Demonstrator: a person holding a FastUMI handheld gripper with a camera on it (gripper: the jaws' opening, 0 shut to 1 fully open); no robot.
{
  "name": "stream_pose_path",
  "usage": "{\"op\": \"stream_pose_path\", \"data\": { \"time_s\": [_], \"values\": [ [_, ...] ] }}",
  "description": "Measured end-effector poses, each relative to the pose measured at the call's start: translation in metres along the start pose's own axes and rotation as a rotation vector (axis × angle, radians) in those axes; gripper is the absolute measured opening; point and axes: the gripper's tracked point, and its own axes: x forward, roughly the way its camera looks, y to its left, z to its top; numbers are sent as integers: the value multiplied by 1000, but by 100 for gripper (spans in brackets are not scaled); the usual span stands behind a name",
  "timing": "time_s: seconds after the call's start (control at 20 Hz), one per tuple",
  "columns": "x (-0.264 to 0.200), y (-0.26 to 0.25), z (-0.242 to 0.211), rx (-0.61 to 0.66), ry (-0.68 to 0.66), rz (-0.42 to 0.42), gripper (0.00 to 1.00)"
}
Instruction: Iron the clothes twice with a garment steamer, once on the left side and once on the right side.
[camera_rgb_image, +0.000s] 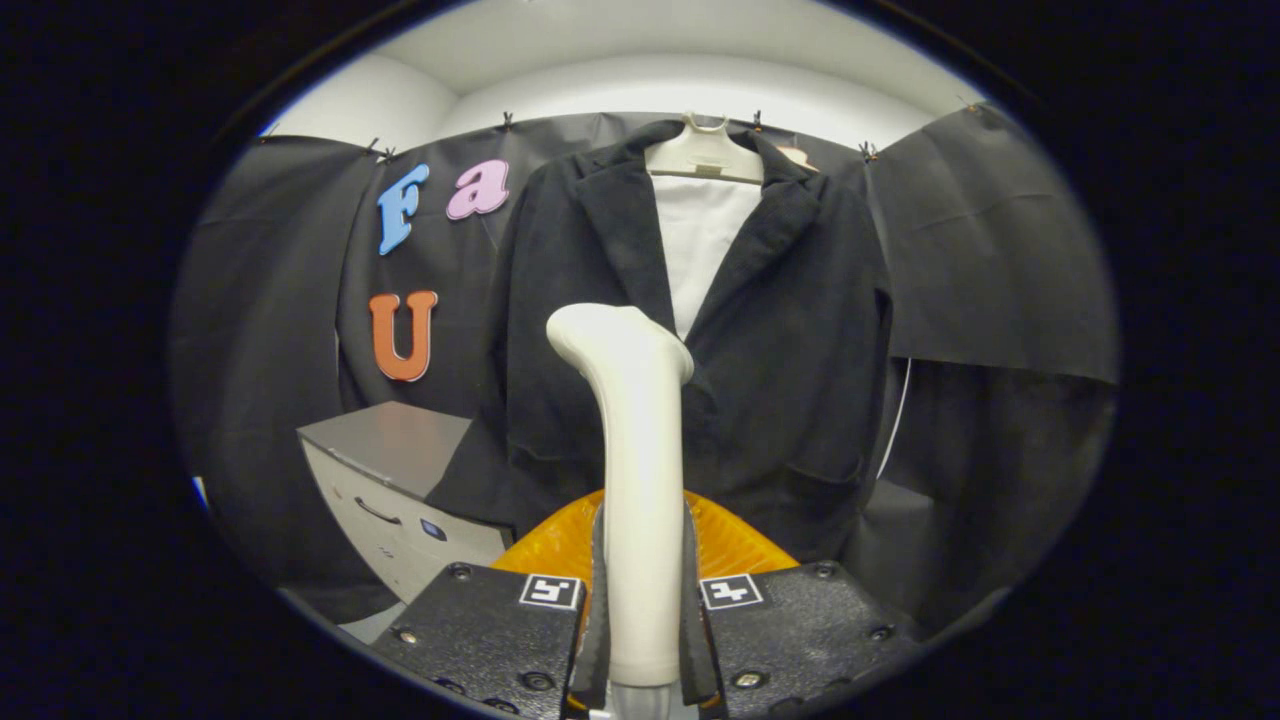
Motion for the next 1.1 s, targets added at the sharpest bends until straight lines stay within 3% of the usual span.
{"op": "stream_pose_path", "data": {
  "time_s": [1.1],
  "values": [
    [-23,12,-215,-89,399,34,30]
  ]
}}
